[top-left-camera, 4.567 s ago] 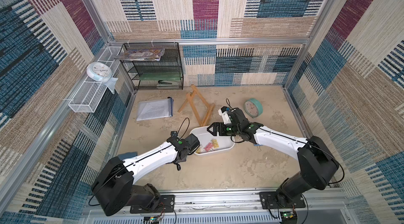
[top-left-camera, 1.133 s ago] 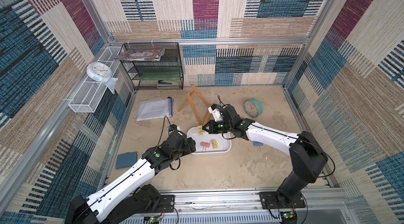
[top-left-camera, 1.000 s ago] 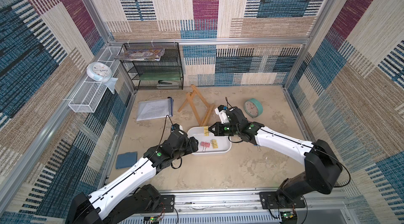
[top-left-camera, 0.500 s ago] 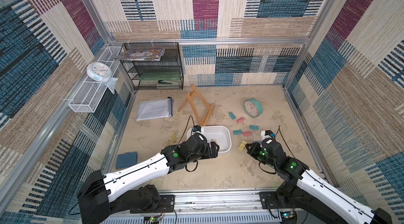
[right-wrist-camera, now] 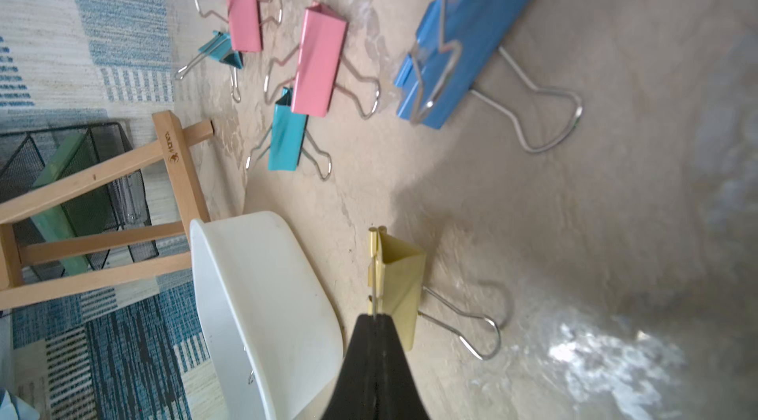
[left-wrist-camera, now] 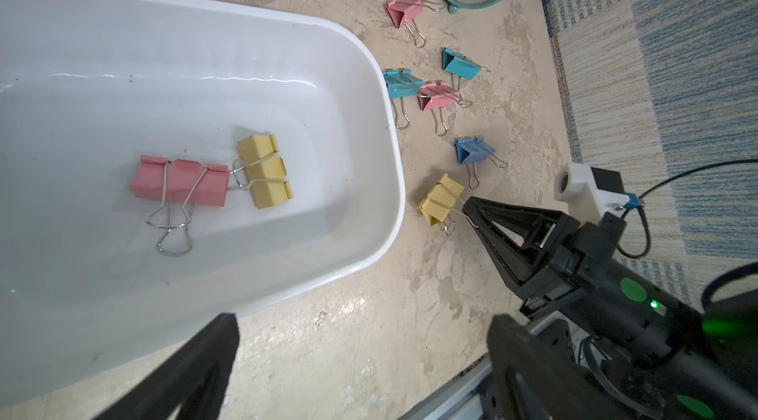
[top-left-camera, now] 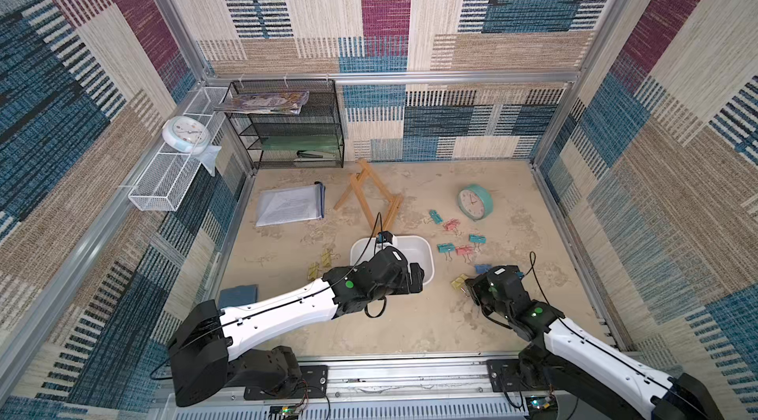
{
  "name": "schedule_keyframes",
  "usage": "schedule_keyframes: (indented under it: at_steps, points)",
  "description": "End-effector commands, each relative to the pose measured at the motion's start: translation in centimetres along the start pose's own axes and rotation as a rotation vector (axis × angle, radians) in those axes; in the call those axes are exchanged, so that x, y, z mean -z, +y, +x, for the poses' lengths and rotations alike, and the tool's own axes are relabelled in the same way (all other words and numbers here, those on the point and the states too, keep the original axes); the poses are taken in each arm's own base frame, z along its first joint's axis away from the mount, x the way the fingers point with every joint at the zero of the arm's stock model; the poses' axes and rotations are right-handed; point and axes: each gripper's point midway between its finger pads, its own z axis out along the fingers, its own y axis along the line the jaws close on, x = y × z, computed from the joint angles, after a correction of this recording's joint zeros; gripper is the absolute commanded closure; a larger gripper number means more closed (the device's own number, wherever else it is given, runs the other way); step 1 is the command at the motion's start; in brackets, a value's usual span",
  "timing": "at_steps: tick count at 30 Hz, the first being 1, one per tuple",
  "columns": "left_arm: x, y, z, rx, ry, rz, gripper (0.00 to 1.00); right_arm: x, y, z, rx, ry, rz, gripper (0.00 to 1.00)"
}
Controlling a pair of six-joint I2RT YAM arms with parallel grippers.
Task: Take out the binder clips from the storage box
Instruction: Place the binder clip at the center of the board.
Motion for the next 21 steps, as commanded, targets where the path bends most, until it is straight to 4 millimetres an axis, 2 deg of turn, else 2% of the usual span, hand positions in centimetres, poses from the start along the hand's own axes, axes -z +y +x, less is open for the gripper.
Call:
schedule_keyframes:
  at_steps: [1,9,14,18,21]
  points:
    - [0.2,0.7,-0.3,-0.023,-0.018,-0.036,0.01,-0.3,0.9,-1.0,-0.039,-0.056,-0.02,1.0]
    - [0.8,1.4,-0.4,-0.024,-0.038,-0.055,0.01,-1.3,2.0,-1.5,0.0,-0.076,-0.019,0.9]
    - [1.0,1.5,-0.6,-0.033,-0.043,-0.057,0.01,-2.1,2.6,-1.1,0.026,-0.041,-0.026,0.91]
    - [1.1,1.5,-0.7,-0.034,-0.045,-0.06,0.01,-2.4,2.9,-0.7,0.07,-0.005,-0.005,0.76]
    - [1.2,1.6,-0.7,-0.035,-0.047,-0.063,0.01,-1.9,3.4,-0.9,0.115,-0.008,0.003,0.68]
